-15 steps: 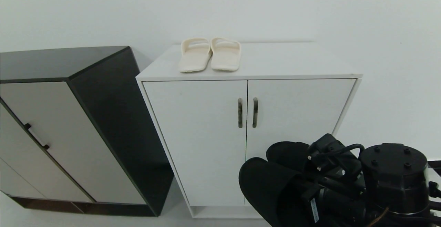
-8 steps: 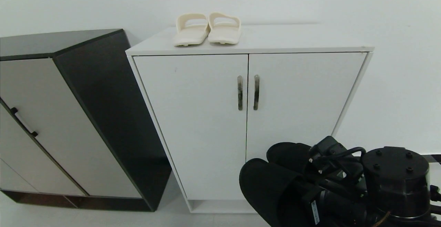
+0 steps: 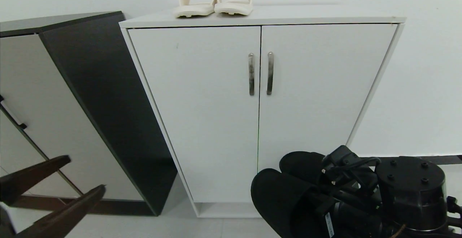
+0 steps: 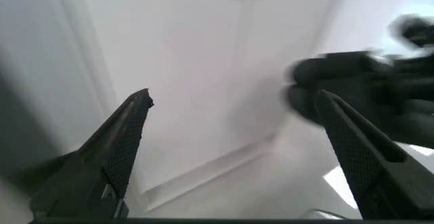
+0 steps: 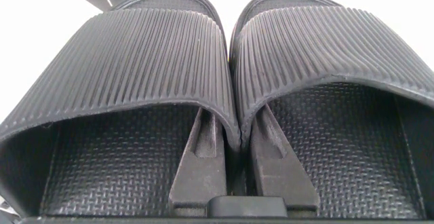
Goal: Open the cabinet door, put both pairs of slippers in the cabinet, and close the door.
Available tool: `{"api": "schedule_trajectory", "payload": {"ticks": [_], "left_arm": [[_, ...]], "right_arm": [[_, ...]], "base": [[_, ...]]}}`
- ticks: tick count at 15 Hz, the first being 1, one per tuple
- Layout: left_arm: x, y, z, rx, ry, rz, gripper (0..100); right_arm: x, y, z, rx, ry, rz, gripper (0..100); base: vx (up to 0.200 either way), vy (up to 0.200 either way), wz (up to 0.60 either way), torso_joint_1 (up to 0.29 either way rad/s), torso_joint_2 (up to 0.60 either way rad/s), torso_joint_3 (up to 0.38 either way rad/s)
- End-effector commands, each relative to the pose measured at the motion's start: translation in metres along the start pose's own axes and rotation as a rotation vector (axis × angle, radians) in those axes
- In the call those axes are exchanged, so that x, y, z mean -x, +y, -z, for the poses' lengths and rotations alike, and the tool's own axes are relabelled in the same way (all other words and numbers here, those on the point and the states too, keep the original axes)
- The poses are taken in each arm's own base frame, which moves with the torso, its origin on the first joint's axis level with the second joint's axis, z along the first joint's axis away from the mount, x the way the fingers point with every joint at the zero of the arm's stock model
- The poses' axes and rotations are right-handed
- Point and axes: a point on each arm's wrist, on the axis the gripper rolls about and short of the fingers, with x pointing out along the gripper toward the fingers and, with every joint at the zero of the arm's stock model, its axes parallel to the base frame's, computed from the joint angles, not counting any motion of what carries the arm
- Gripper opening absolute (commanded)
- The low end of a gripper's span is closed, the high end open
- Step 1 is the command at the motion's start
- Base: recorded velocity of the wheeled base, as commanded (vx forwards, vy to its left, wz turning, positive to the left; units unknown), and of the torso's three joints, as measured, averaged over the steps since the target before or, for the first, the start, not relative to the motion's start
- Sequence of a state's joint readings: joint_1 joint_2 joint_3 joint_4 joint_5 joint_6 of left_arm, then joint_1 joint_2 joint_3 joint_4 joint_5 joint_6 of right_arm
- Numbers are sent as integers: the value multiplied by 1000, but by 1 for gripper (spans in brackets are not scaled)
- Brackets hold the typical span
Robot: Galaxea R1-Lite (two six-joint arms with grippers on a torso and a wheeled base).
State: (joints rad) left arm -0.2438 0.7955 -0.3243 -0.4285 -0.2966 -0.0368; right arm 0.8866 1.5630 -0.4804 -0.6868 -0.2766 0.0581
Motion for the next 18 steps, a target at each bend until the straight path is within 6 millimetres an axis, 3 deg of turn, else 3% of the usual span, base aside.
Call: {"api": "schedule_trajectory", "payload": {"ticks": [1, 3, 6, 8, 10, 13, 18], "left_arm": [[-88, -45, -12, 6, 95, 230, 100], [-118, -72, -17, 31, 81, 263, 100], [-157, -92, -20, 41, 26, 311, 100], [-180, -100, -37, 45, -12, 394, 100], [-197, -103, -55, 45, -18, 451, 100], [-227, -94, -66, 49, 2, 476, 100], [-245, -87, -71, 156, 43, 593, 100]], "right_arm": [[1, 0, 0, -1, -3, -1, 0], [2, 0, -1, -3, -5, -7, 0], [4, 4, 1, 6, -3, -27, 0], [5, 5, 4, 10, 7, -38, 0], [6, 5, 4, 9, 8, -81, 0], [8, 6, 4, 13, 6, -93, 0], [8, 7, 5, 36, 10, -113, 0]], "base": [[0, 0, 0, 2, 51, 41], [0, 0, 0, 0, 0, 0], [0, 0, 0, 0, 0, 0], [0, 0, 0, 0, 0, 0], [0, 0, 0, 0, 0, 0], [0, 0, 0, 0, 0, 0], [0, 0, 0, 0, 0, 0]]}}
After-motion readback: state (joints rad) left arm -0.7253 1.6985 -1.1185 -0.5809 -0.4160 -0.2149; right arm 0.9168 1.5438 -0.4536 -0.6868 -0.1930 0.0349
